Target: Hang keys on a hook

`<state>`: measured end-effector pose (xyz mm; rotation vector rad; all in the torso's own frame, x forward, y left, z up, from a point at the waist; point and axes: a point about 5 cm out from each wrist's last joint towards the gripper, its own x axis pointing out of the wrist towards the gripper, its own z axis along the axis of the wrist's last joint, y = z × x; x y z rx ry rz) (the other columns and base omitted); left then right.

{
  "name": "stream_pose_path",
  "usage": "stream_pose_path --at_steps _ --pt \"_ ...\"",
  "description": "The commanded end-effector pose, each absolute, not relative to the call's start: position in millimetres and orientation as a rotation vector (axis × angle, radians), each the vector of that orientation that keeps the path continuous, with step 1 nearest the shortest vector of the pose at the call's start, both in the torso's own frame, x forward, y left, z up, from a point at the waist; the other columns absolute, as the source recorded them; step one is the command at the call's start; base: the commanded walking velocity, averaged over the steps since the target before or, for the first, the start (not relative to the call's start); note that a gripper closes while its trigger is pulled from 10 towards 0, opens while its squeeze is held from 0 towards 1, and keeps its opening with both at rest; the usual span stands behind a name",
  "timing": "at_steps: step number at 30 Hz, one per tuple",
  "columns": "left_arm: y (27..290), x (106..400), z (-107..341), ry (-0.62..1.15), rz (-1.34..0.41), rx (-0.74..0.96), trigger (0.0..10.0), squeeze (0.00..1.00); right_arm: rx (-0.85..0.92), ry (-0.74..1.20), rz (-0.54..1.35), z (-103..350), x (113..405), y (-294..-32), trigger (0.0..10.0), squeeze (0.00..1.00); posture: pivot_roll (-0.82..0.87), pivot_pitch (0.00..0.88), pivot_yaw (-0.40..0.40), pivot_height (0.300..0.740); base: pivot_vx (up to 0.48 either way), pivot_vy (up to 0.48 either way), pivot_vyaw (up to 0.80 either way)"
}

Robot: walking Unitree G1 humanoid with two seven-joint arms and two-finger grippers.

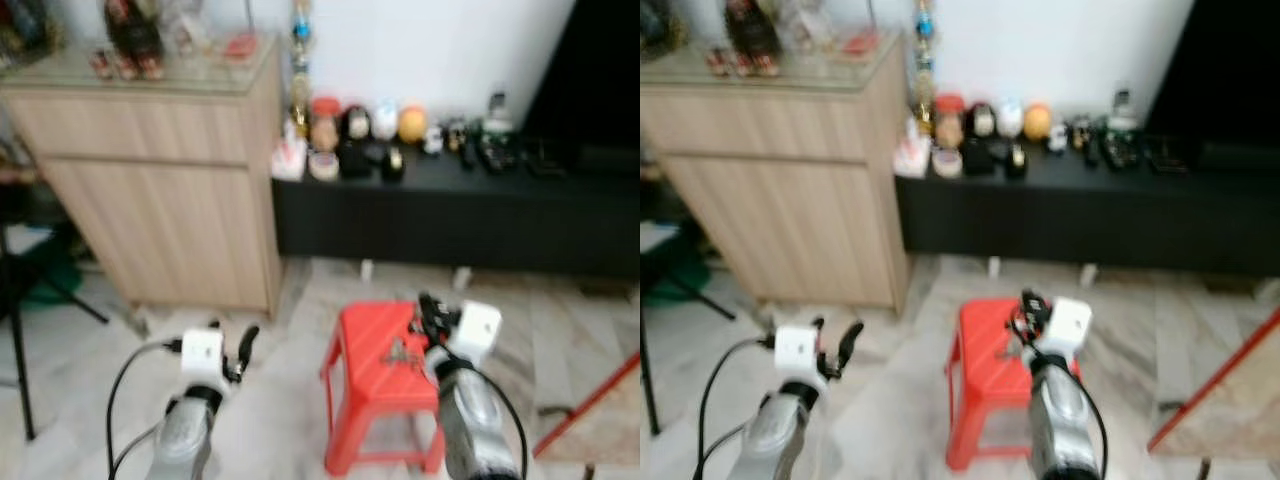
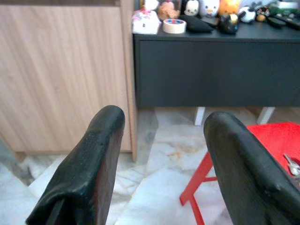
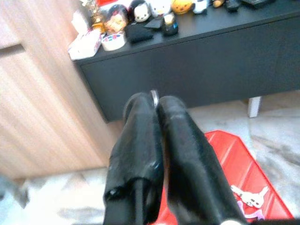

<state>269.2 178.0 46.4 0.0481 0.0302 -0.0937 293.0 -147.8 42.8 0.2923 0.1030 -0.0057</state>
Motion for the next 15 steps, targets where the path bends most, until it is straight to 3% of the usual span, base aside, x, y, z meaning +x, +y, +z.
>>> stream_pose_path --at_steps 1,8,15 --pt "176.2 270.8 48.2 0.024 -0.103 0.064 10.0 0.00 0.297 0.075 -0.007 50.2 297.8 -148.2 10.0 0.00 0.08 0.000 -0.077 0.717 0.000 0.000 0.00" --pt "176.0 270.5 48.1 0.027 -0.105 0.082 10.0 0.00 0.296 0.079 -0.013 50.0 297.6 -149.1 10.0 0.00 0.08 0.000 -0.078 0.717 0.000 0.000 0.00" --pt "176.0 270.3 47.3 0.029 -0.103 0.084 10.0 0.00 0.311 0.160 -0.067 32.3 290.2 -155.6 10.0 0.00 0.07 0.000 -0.080 0.717 0.000 -0.274 0.00"
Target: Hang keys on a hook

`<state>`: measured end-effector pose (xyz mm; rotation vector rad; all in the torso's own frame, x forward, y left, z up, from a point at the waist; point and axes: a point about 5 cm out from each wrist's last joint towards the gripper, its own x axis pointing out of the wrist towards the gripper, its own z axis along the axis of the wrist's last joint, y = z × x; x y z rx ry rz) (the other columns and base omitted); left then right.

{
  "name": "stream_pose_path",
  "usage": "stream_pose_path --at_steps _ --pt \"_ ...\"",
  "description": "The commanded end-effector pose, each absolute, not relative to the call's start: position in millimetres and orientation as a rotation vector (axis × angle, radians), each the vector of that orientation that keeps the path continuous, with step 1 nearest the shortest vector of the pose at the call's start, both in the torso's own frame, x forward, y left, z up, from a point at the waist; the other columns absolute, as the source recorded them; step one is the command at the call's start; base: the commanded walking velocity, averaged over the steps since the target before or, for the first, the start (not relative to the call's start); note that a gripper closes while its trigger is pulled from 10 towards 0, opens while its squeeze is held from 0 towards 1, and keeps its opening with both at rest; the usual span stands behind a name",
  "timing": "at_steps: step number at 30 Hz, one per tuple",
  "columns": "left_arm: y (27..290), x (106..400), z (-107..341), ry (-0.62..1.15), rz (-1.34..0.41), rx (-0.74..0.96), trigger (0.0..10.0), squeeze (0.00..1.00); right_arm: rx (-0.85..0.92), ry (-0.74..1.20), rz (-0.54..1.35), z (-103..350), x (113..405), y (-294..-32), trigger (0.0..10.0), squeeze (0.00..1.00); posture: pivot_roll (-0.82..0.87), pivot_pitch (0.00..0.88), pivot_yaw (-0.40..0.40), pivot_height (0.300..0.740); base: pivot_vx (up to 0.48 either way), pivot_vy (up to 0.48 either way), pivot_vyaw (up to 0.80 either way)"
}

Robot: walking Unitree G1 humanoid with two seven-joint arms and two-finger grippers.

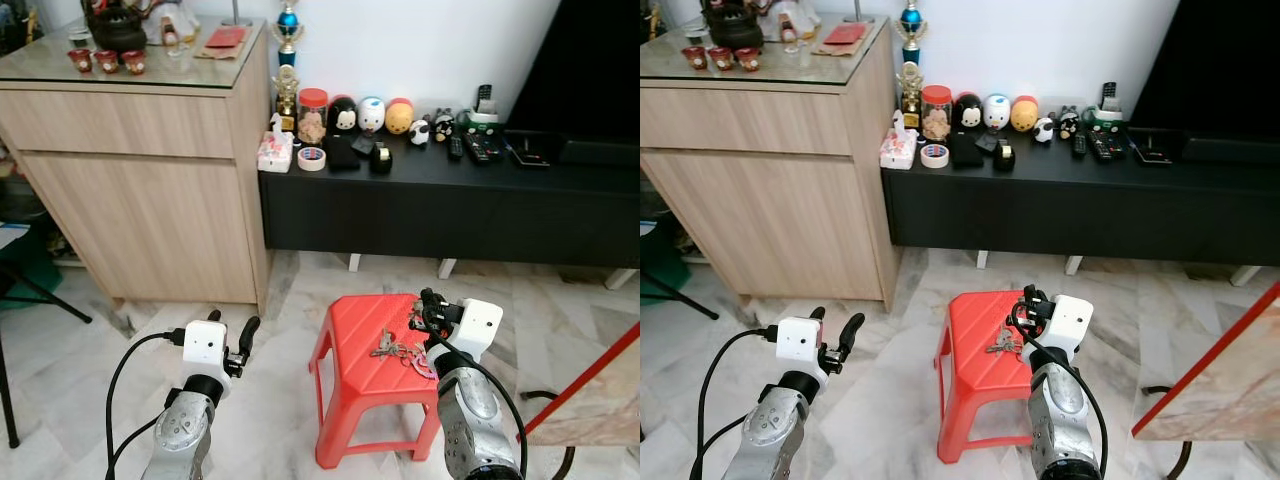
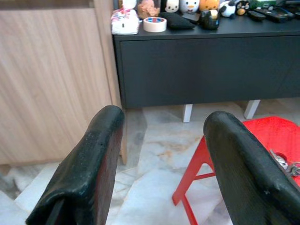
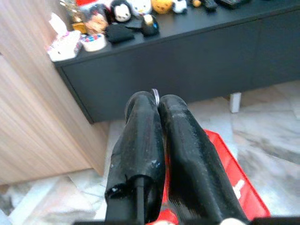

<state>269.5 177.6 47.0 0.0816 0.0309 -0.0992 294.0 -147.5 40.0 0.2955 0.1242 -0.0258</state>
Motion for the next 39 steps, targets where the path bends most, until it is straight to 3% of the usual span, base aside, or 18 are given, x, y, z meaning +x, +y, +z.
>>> stream_pose_path --at_steps 1,14,23,30,39 --pt "175.8 270.3 47.2 0.029 -0.103 0.085 10.0 0.00 0.304 0.192 -0.076 25.1 286.1 -157.9 10.0 0.00 0.07 0.000 -0.080 0.717 0.000 -0.296 0.00" --pt "179.3 268.9 40.1 0.064 -0.094 0.098 10.0 0.00 0.286 0.491 -0.226 -36.8 235.5 -176.7 10.0 0.00 0.07 0.000 -0.075 0.717 0.000 -0.296 0.00" --pt "219.0 253.4 11.3 0.231 -0.006 0.179 10.0 0.00 0.301 0.480 -0.231 -36.9 238.1 -172.5 10.0 0.00 0.07 0.000 -0.067 0.717 0.000 -0.361 0.00" --pt "253.1 223.7 -17.1 0.408 0.094 0.247 10.0 0.00 0.303 0.463 -0.238 -34.9 240.7 -172.8 10.0 0.00 0.07 0.000 -0.066 0.717 0.000 -0.388 0.00" --pt "254.5 212.8 -26.4 0.445 0.093 0.256 10.0 0.00 0.306 0.434 -0.246 -31.3 244.6 -173.7 10.0 0.00 0.08 0.000 -0.070 0.717 0.000 -0.387 0.00"
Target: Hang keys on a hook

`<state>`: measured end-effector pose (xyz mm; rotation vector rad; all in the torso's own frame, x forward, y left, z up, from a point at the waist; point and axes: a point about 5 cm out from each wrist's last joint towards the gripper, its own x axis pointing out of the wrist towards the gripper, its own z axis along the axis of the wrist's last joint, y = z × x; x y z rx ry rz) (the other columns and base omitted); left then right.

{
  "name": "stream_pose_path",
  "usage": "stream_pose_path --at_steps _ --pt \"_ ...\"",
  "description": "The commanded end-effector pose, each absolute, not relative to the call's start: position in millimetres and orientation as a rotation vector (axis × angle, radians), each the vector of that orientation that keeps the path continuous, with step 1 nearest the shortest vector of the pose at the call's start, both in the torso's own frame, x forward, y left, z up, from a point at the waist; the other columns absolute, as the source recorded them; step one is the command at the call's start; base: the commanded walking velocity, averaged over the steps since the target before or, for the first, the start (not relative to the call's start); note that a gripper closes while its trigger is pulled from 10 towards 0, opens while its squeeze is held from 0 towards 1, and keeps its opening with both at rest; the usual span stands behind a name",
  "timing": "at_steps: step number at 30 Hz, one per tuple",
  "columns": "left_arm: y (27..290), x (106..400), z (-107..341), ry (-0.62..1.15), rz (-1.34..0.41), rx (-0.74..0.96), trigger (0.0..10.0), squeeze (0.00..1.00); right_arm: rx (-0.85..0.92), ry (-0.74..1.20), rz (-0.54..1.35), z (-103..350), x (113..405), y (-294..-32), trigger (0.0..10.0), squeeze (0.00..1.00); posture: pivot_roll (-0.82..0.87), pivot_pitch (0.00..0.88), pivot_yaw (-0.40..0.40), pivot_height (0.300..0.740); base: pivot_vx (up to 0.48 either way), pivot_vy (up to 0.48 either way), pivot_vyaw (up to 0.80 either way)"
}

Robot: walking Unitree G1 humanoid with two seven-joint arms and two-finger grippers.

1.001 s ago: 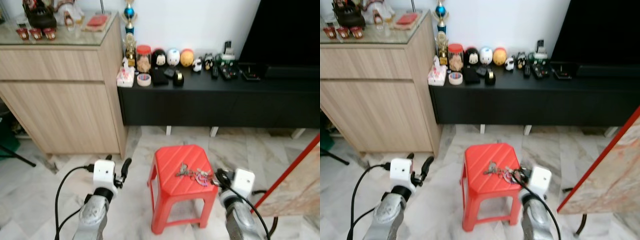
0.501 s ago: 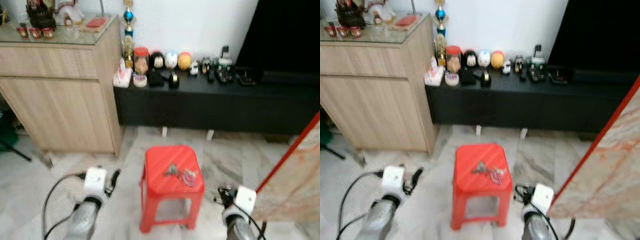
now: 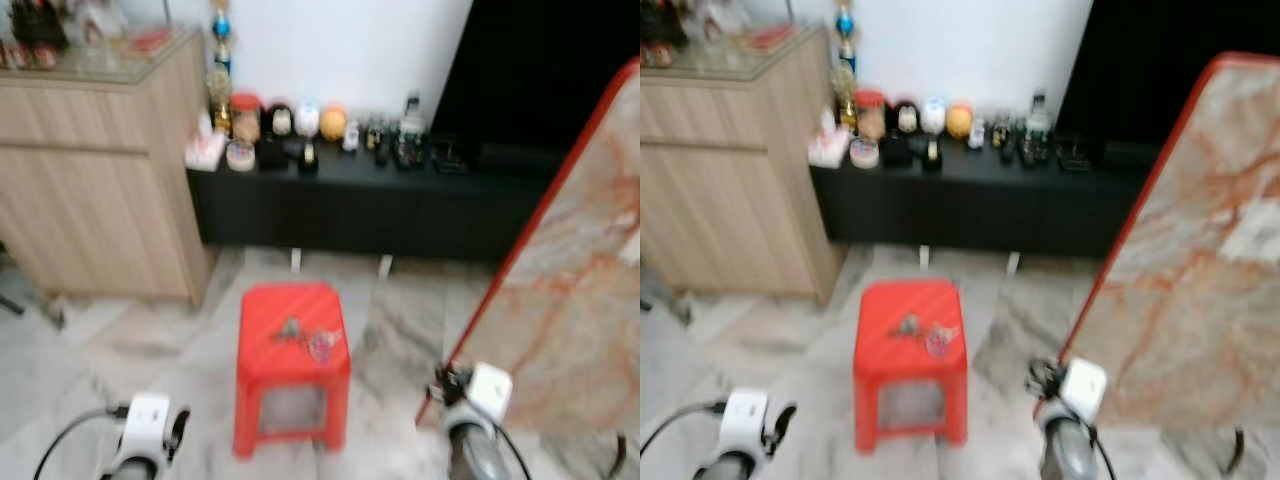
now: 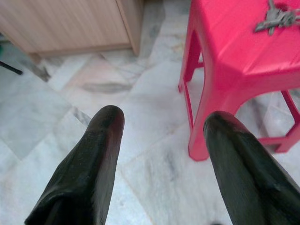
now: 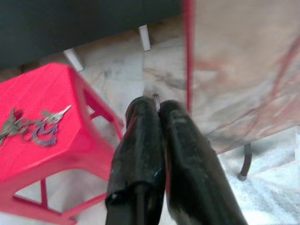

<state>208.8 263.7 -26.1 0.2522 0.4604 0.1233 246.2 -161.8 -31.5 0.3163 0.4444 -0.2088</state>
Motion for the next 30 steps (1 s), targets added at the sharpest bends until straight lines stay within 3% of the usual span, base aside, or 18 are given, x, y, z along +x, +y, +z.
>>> stream_pose_path --at_steps 1,9,25,30 --pt "252.9 213.6 -26.7 0.443 0.089 0.256 10.0 0.00 0.308 0.429 -0.248 -30.7 245.3 -173.8 10.0 0.00 0.08 0.000 -0.070 0.717 0.000 -0.390 0.00" --pt "245.5 218.3 -26.3 0.427 0.063 0.258 10.0 0.00 0.316 0.404 -0.262 -27.6 248.1 -174.6 10.0 0.00 0.08 0.000 -0.069 0.717 0.000 -0.387 0.00" --pt "236.0 218.3 -28.5 0.412 0.044 0.239 10.0 0.00 0.155 0.077 -0.264 34.2 287.1 -189.1 10.0 0.00 0.08 0.000 -0.070 0.717 0.000 0.000 0.00" --pt "235.3 218.8 -28.3 0.410 0.040 0.237 10.0 0.00 0.038 -0.053 -0.423 61.6 292.8 -209.3 10.0 0.00 0.08 0.000 -0.070 0.717 0.000 0.000 0.00"
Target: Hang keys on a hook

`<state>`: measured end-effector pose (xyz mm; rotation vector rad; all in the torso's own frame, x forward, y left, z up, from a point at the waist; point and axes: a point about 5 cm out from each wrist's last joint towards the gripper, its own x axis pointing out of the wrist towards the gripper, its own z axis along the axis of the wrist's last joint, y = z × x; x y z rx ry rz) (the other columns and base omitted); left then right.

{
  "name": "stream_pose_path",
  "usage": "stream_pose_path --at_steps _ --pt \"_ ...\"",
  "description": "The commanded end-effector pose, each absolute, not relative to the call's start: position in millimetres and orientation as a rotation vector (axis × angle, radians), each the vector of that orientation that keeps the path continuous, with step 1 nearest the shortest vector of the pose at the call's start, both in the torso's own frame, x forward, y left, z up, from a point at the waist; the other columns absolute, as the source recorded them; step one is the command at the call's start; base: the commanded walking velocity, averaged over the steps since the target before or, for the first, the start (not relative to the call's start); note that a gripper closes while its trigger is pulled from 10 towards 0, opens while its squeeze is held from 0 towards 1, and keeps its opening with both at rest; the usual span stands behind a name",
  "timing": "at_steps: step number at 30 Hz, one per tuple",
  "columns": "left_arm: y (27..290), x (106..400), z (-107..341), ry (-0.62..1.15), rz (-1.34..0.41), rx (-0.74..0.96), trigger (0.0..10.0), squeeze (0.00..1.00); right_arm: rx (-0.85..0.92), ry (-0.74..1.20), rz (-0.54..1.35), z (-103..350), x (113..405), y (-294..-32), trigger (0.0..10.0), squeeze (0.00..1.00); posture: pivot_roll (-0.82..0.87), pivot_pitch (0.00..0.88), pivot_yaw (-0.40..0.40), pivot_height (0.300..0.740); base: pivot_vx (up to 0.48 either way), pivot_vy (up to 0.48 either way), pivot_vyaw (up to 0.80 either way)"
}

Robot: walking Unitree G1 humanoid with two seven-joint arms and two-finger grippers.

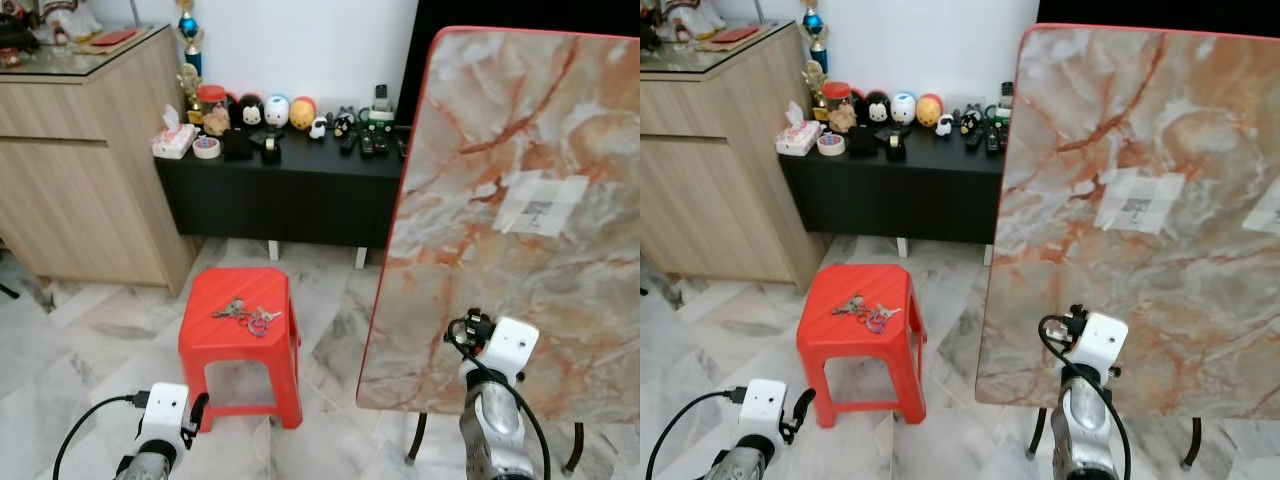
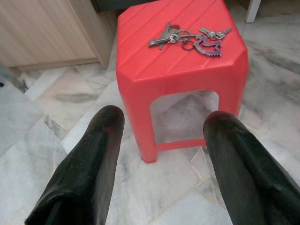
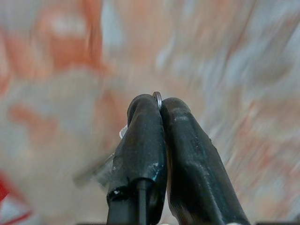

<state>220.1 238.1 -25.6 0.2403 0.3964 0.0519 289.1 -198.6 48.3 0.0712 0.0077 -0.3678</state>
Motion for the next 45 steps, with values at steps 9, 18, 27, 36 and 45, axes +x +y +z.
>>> stream_pose_path --at_steps 9,18,27,36,45 --pt "234.5 222.0 -25.9 0.395 0.041 0.231 10.0 0.00 -0.003 -0.138 -0.511 85.6 300.6 -219.4 10.0 0.00 0.08 0.000 -0.068 0.717 0.000 0.000 0.00" --pt "230.8 227.5 -22.9 0.375 0.042 0.210 10.0 0.00 -0.092 -0.197 -0.572 102.4 306.3 -224.1 10.0 0.00 0.07 0.000 -0.063 0.717 0.000 0.000 0.00" --pt "228.4 229.1 -21.6 0.362 0.035 0.203 10.0 0.00 -0.006 -0.161 -0.560 102.5 314.4 -223.9 10.0 0.00 0.08 0.000 -0.069 0.717 0.000 0.000 0.00" --pt "227.6 226.4 -23.6 0.368 0.032 0.202 10.0 0.00 -0.001 -0.116 -0.529 86.2 301.9 -217.9 10.0 0.00 0.07 0.000 -0.068 0.717 0.000 -0.322 0.00" --pt "227.5 231.5 -19.5 0.347 0.032 0.201 10.0 0.00 0.002 -0.115 -0.477 89.0 307.8 -212.2 10.0 0.00 0.07 0.000 -0.068 0.717 0.000 -0.030 0.00"
